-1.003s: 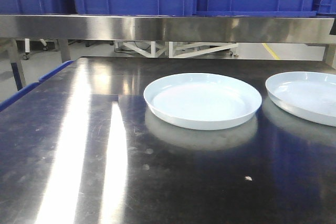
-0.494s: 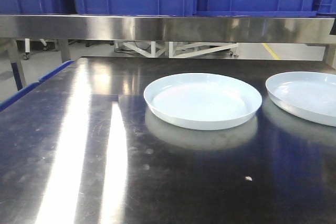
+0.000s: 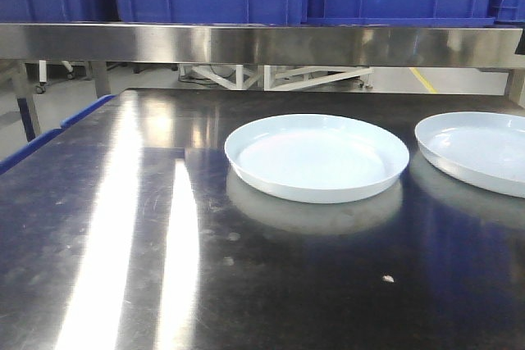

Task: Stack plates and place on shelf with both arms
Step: 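Lower the right gripper and pinch the rim of the other white plate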

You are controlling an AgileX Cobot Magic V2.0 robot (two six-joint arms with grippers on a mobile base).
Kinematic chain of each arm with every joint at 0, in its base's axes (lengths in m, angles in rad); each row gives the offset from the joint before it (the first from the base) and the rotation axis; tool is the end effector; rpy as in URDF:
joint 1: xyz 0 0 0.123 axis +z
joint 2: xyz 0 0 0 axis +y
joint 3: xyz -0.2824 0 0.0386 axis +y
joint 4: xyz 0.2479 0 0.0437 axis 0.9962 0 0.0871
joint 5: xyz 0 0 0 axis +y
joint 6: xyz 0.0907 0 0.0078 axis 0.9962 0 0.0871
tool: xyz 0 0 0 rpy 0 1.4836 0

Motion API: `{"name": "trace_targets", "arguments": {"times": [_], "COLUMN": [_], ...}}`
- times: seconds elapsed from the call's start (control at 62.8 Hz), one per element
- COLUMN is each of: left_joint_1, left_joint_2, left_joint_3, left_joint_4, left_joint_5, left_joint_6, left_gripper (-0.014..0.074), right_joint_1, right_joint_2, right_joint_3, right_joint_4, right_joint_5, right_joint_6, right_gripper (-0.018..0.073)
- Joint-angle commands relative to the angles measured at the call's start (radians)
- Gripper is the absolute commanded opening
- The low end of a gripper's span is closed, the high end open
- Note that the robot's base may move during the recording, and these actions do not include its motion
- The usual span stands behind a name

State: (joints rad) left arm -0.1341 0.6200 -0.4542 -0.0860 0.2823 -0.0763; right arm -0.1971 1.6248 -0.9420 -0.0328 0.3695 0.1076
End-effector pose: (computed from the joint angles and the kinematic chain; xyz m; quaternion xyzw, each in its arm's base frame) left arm 0.1280 -0.0195 0.2885 -0.0034 0.8222 -0.0928 0.5616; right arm 0.3189 -0.0648 0.2055 0.1322 0.9453 -0.0235 0.2974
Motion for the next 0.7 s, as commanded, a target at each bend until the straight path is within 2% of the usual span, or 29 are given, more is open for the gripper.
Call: {"name": "trace_targets", "arguments": {"times": [0.0,0.319,0.685], "left_joint_1": [-0.001,-0.001,-0.001], "left_joint_2": [0.0,0.0,0.0], "left_joint_3": [-0.028,-0.028,-0.028], "left_joint_4": [-0.004,-0.004,-0.004], "left_joint_5": [-0.079,-0.079,-0.079], "left_joint_6": [-0.009,-0.009,-0.009], "left_gripper": [0.0092,0.0092,0.0092], "right_joint_1": [-0.006,-0.009,-0.082], "right_joint_2": [-0.026,-0.007,-0.007], "right_joint_3": [-0.034,-0.034,-0.034], "right_joint_4": [-0.011,-0.051,-0.052], "right_joint_5": [-0.054,-0.045,-0.017], "right_joint_6": [-0.007,-0.007,-0.007], "right_gripper": [0.0434,0.0434,0.0434]}}
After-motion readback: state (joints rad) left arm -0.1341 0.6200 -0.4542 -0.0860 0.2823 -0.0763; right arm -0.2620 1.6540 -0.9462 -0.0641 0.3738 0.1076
